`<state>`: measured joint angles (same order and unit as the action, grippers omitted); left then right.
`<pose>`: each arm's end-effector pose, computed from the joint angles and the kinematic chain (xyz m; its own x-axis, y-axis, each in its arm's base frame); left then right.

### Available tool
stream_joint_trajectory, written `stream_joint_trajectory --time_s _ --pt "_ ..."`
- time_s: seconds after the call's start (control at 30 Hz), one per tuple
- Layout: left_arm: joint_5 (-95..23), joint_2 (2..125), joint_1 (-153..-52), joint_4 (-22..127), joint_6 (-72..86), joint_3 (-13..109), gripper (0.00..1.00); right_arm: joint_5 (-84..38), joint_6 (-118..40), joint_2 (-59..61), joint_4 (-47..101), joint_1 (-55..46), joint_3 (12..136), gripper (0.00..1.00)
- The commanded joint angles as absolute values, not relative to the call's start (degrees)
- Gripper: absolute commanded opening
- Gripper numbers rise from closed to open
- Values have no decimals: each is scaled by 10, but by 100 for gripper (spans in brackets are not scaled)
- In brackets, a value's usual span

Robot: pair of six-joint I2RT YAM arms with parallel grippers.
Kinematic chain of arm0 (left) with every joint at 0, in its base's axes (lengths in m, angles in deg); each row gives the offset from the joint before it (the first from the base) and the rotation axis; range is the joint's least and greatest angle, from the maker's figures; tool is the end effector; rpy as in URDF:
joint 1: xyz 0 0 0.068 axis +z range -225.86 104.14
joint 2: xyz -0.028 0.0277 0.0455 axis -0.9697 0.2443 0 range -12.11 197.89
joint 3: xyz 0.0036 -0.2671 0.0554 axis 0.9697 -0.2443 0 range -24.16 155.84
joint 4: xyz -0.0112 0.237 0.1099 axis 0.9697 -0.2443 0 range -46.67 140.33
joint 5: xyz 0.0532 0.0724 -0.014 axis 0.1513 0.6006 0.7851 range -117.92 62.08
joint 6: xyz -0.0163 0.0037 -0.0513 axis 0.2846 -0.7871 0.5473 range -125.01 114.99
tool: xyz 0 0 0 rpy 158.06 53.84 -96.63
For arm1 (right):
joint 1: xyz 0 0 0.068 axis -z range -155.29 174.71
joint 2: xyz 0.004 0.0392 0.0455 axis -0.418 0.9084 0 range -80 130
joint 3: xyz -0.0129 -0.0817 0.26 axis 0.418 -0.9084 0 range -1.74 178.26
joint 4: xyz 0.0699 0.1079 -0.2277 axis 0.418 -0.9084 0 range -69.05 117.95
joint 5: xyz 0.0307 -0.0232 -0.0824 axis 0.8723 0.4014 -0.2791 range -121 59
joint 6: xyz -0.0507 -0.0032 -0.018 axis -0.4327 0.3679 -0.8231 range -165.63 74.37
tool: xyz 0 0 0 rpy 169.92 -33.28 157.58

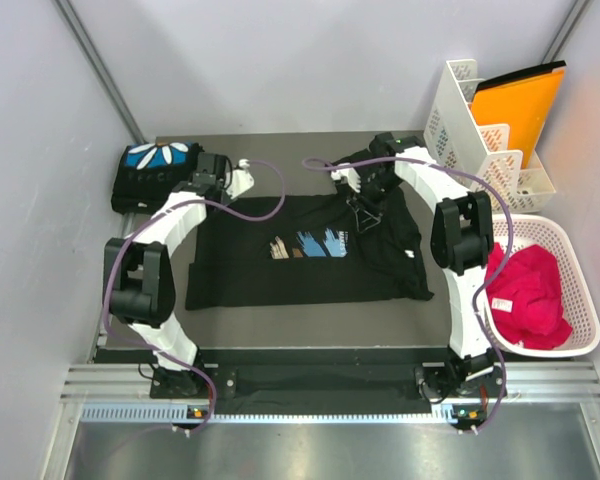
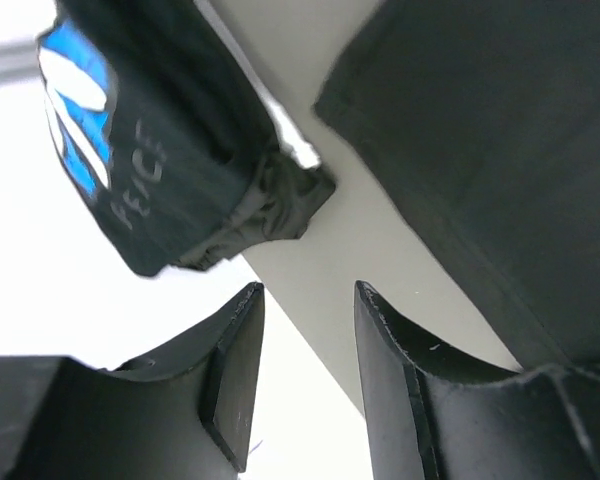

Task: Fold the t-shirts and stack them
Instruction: Fold the tshirt

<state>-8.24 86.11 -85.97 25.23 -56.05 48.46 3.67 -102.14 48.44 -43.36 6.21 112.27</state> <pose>0.3692 -0.0536 0.2399 -0.5137 0.8353 -0.1956 0.5642 0.5007 0.6565 0.4147 0.1601 0.2143 -0.2707 -0.8138 -0.5142 -0.9548 0.1590 0.2510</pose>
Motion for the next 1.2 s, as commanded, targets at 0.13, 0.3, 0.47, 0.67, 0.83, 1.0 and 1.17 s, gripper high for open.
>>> stream_joint_trajectory --time_s 0.13,0.3,0.47,0.67,0.83,1.0,1.17 --pt "-201 837 -790 225 -364 563 47 54 -999 491 -379 72 1128 43" --pt "-254 840 -774 202 -330 577 46 51 -990 503 -366 77 1135 43" --pt "-252 840 -774 201 -338 575 45 54 -985 518 -360 78 1145 41" --pt "-260 841 -774 198 -337 572 45 57 -972 532 -351 78 1163 34" --pt "-256 844 -774 198 -345 572 45 58 -970 524 -350 75 1168 27" --pt "-268 852 -774 202 -340 577 45 52 -970 517 -345 73 1173 15" --pt "-271 860 -774 201 -339 585 45 34 -968 512 -337 73 1176 41"
